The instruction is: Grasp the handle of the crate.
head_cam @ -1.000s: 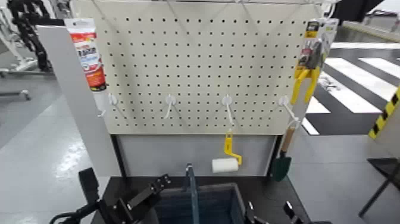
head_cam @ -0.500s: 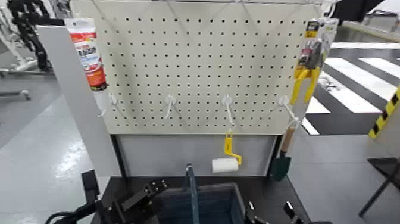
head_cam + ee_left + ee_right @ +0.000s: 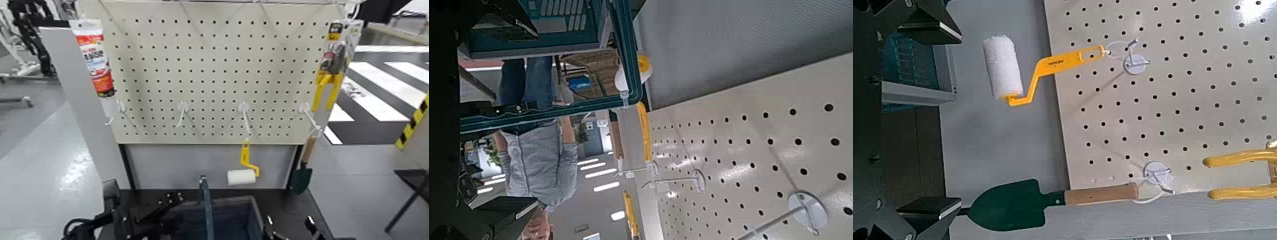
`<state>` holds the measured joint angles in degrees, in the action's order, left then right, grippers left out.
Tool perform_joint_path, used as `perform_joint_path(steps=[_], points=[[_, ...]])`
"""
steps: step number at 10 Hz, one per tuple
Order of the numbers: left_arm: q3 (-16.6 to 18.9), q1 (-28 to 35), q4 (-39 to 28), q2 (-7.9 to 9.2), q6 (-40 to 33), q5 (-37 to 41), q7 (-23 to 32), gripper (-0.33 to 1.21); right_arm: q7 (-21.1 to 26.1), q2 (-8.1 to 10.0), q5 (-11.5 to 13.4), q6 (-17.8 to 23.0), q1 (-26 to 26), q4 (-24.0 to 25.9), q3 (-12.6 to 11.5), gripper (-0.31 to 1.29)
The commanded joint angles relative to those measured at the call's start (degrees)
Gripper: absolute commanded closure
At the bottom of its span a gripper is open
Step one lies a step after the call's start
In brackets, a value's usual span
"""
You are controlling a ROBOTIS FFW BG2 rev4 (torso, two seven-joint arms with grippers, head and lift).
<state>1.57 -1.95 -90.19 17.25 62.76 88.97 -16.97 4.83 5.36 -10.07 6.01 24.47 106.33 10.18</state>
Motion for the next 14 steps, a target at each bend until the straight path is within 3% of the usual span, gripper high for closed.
perform_joint_path(steps=[1,14], points=[[-3.41,-3.33,5.29,0.94,0.00,0.77,-3.33,0.13,0.09,0.00,-0.12,0.59,-0.04,-0.34,0.02,0.15],[-14.66,-13.52,16.72,1.29,-1.24,0.86,-11.15,0.13,0.09,-0.26,-0.56,1.38,-0.13,-0.69,0.19,0.15]])
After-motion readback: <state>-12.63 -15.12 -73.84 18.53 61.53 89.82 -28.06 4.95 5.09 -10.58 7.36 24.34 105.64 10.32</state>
